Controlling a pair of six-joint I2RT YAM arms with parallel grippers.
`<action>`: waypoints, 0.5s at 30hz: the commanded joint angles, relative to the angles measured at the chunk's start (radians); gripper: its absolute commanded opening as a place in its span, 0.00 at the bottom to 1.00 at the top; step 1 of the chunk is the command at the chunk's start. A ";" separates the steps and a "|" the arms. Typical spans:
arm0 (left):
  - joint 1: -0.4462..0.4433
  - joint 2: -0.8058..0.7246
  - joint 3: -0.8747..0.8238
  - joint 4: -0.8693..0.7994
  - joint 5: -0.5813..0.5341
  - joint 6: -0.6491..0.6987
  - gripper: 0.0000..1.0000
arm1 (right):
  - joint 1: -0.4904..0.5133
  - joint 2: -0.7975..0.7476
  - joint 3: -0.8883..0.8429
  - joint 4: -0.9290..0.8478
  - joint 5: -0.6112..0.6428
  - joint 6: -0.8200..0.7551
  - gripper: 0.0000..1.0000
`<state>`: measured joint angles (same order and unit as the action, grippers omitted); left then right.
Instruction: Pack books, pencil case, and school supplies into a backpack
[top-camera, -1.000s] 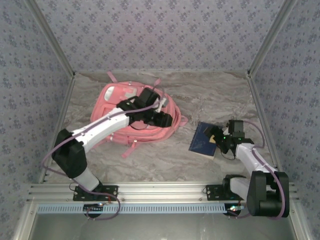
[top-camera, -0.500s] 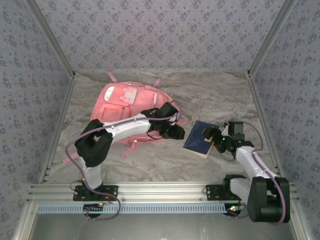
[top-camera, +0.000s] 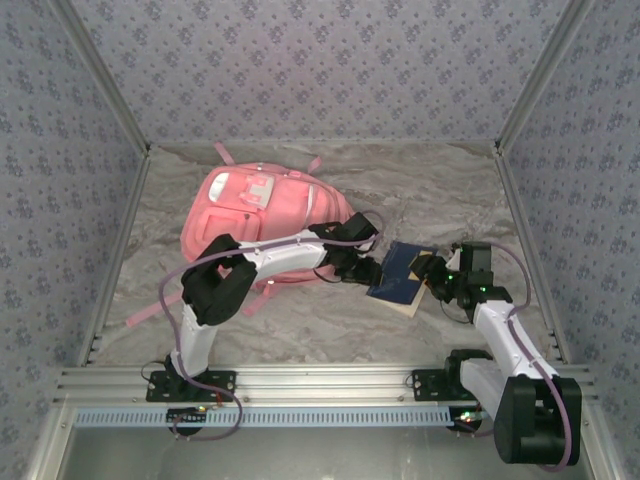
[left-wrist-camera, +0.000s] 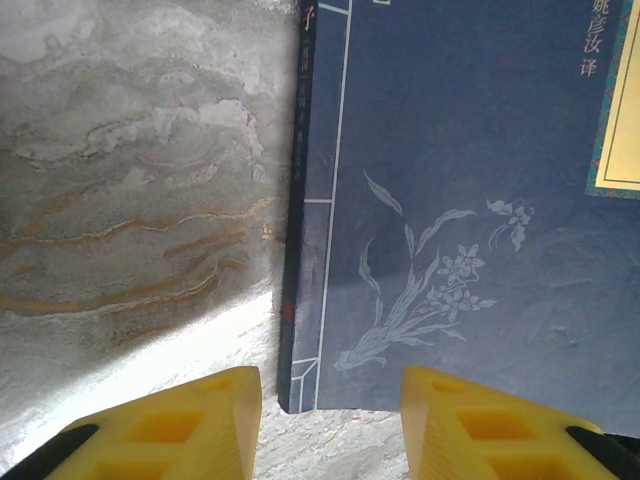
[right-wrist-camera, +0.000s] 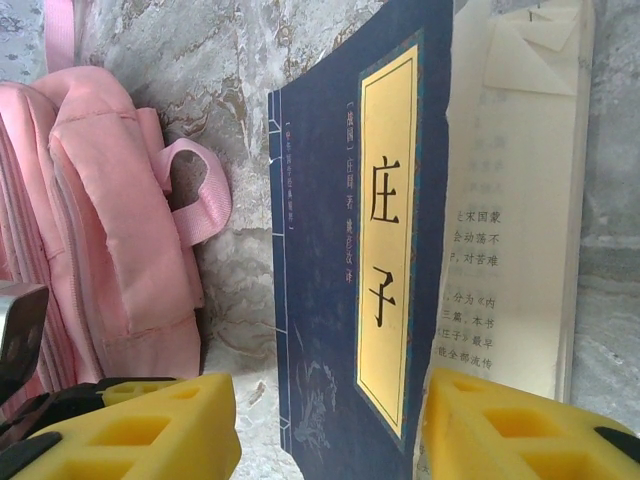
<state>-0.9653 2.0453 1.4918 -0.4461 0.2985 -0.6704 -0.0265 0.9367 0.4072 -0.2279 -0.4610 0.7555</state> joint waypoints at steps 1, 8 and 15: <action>-0.008 -0.001 0.024 -0.021 -0.010 0.015 0.40 | -0.001 0.006 -0.014 0.004 -0.004 0.010 0.51; -0.007 -0.068 0.008 -0.039 -0.034 0.025 0.40 | -0.001 0.012 -0.038 0.012 -0.003 0.018 0.27; 0.033 -0.183 -0.055 -0.023 -0.027 -0.017 0.44 | -0.001 -0.045 -0.002 -0.027 -0.004 0.035 0.00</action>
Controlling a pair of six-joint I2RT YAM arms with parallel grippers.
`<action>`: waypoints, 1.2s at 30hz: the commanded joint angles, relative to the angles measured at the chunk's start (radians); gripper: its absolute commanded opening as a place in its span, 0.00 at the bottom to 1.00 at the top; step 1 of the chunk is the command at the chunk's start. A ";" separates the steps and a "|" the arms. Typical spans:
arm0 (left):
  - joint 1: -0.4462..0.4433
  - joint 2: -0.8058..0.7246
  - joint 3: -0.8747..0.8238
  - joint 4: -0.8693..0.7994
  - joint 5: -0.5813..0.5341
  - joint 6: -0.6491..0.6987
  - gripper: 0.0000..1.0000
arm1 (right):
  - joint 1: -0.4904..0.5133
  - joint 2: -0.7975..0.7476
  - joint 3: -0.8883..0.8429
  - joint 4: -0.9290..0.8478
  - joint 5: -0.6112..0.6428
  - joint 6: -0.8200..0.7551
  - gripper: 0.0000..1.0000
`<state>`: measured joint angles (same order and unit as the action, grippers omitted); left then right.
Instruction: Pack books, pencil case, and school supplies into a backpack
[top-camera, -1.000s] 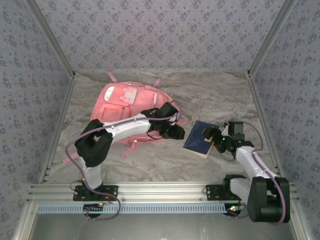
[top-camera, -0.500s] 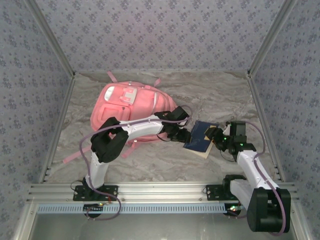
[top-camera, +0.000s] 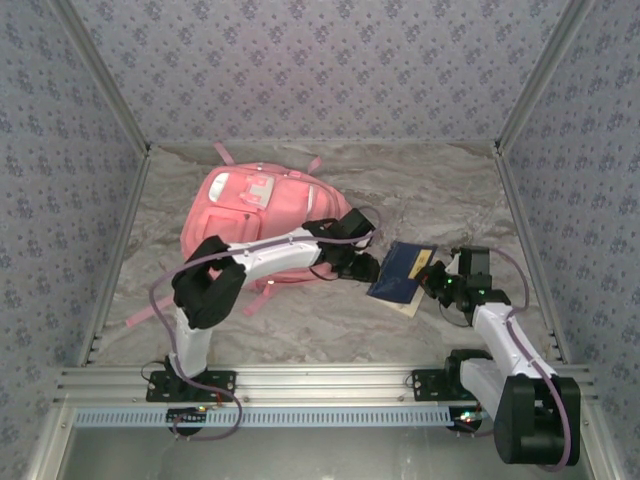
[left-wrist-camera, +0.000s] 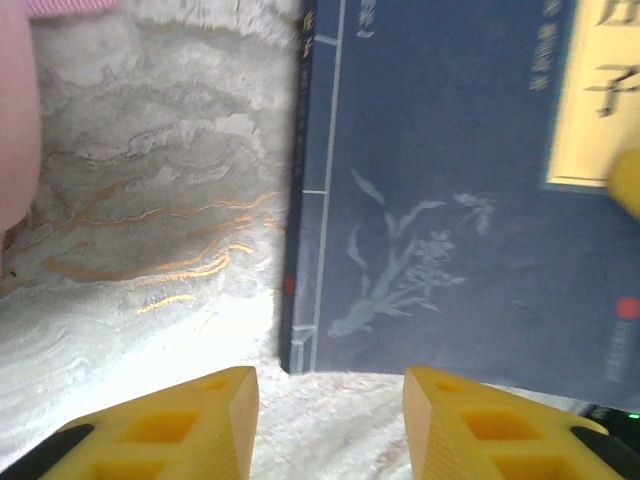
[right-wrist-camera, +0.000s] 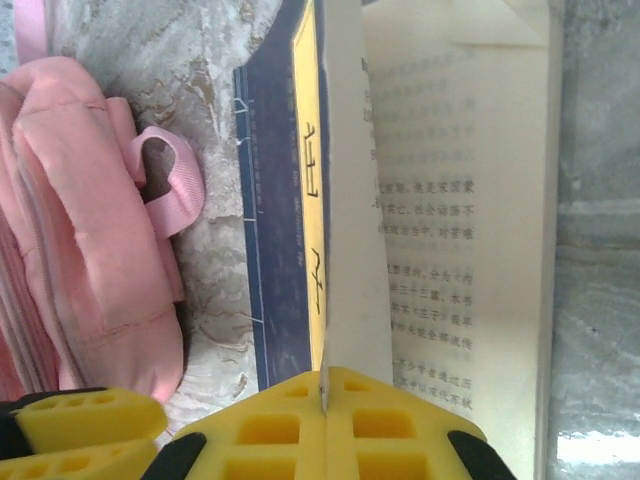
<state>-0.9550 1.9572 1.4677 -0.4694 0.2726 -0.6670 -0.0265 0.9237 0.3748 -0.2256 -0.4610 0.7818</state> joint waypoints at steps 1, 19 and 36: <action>0.030 -0.114 -0.051 0.014 0.009 -0.036 0.45 | -0.003 -0.038 0.038 -0.035 -0.011 0.013 0.00; 0.143 -0.320 -0.463 0.429 0.182 -0.380 0.54 | 0.205 -0.102 0.216 0.033 -0.063 0.250 0.00; 0.138 -0.273 -0.471 0.382 0.145 -0.353 0.55 | 0.240 -0.230 -0.066 -0.178 0.147 0.133 0.01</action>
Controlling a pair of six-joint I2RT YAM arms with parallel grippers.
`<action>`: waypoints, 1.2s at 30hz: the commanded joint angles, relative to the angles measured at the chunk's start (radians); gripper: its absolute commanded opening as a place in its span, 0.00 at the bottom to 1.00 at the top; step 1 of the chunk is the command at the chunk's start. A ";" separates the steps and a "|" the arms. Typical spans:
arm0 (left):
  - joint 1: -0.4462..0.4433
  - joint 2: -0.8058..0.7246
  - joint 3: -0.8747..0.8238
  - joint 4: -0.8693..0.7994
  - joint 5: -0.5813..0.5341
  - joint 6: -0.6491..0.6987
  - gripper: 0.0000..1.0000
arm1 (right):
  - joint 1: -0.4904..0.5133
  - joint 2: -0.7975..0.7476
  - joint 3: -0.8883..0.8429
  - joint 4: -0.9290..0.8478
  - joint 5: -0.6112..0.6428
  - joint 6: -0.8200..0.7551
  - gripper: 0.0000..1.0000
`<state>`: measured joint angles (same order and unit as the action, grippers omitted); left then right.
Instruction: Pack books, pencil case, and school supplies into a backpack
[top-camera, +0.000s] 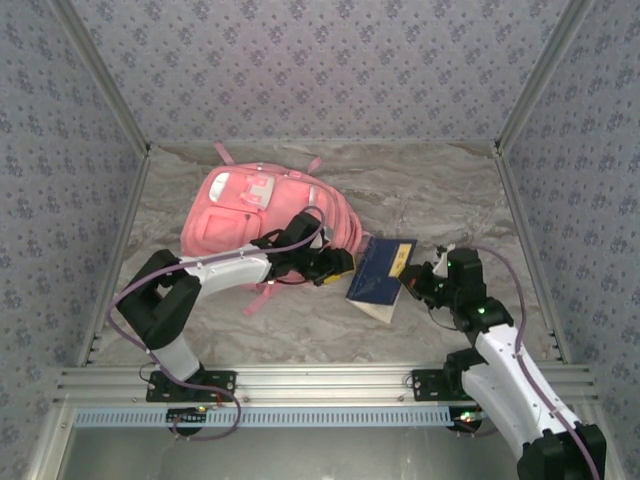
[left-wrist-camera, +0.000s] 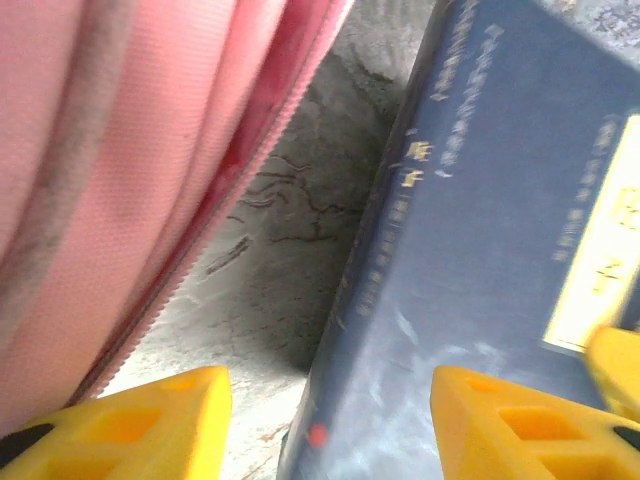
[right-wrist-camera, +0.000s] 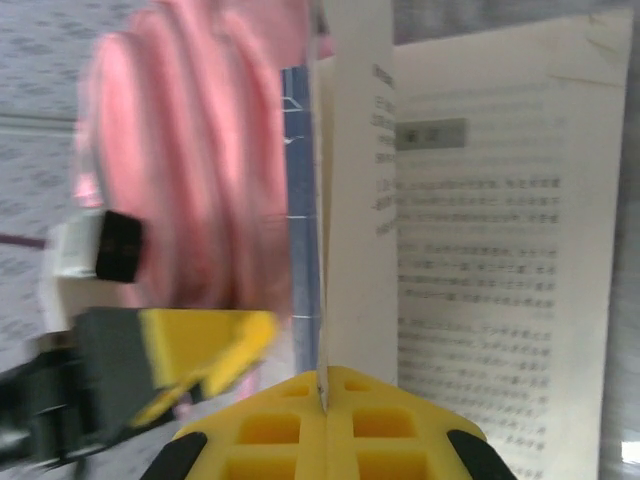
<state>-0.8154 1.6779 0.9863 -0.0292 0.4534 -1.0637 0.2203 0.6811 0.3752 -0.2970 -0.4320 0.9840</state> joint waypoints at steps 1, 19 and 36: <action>-0.004 0.007 0.017 -0.075 -0.047 0.056 0.55 | -0.010 0.029 -0.085 -0.102 0.140 -0.068 0.02; -0.119 0.201 0.223 -0.266 -0.102 0.190 0.55 | -0.023 0.037 -0.024 -0.254 0.350 -0.135 0.66; -0.119 0.370 0.337 -0.199 -0.027 0.174 0.55 | -0.067 0.234 -0.060 -0.093 0.237 -0.183 0.06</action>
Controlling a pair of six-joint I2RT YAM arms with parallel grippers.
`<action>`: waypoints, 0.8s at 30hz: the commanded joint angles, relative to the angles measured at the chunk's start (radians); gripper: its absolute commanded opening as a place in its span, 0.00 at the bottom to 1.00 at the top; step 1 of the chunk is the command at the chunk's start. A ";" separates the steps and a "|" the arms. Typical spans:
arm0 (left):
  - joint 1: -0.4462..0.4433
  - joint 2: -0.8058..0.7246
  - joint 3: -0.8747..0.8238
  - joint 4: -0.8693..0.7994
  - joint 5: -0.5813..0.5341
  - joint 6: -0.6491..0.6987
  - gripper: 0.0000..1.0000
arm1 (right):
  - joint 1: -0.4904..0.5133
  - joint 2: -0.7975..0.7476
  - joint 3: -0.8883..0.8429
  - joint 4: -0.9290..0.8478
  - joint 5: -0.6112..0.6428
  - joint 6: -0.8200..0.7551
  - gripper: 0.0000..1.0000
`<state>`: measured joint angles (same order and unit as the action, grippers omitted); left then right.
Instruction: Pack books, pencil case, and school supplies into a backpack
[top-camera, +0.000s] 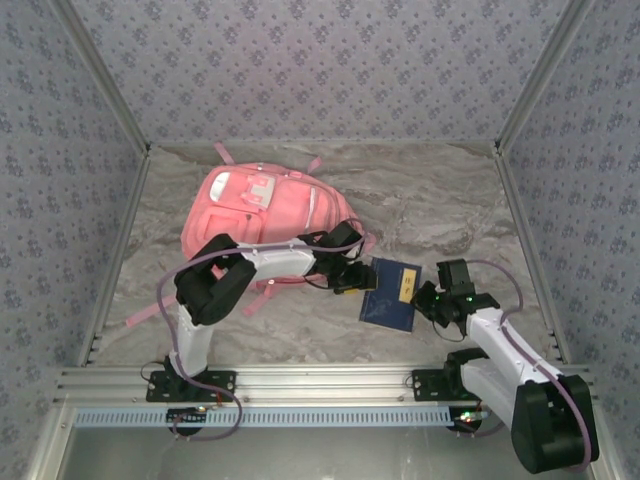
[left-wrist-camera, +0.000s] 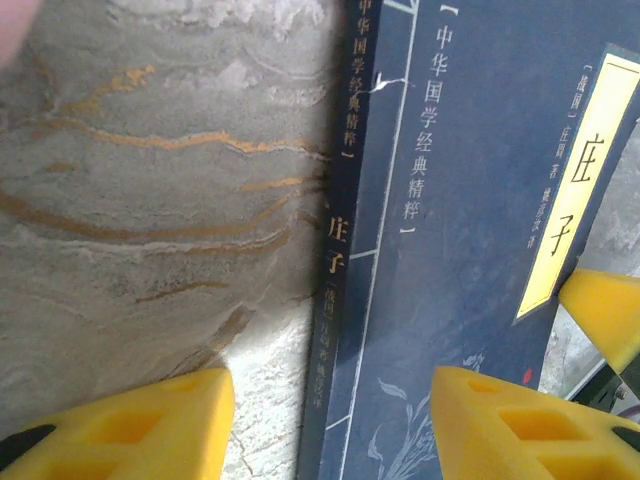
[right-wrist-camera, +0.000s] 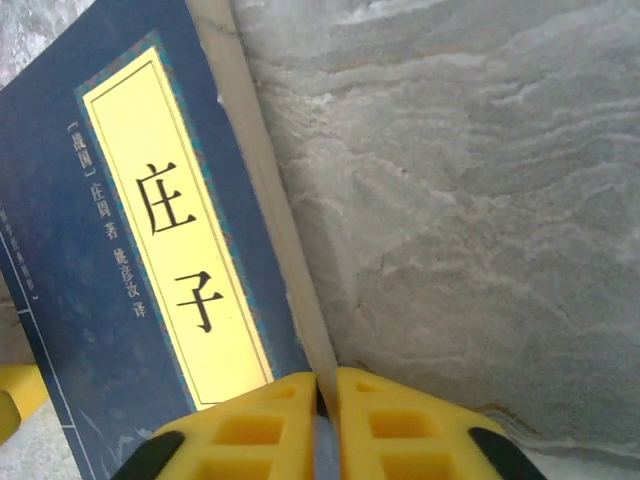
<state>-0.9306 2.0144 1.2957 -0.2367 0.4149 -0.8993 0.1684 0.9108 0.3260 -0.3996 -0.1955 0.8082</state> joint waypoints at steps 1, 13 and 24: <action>-0.004 0.038 0.030 0.009 0.013 0.007 0.55 | -0.024 0.007 -0.016 0.015 -0.005 -0.007 0.05; -0.004 0.092 -0.007 0.266 0.174 -0.148 0.55 | -0.063 0.052 -0.042 0.071 -0.071 -0.015 0.00; -0.004 0.022 -0.042 0.419 0.244 -0.181 0.53 | -0.069 0.072 -0.027 0.079 -0.115 -0.016 0.00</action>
<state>-0.9104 2.0792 1.2755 0.0582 0.5648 -1.0649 0.0956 0.9592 0.3000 -0.3485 -0.2565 0.8028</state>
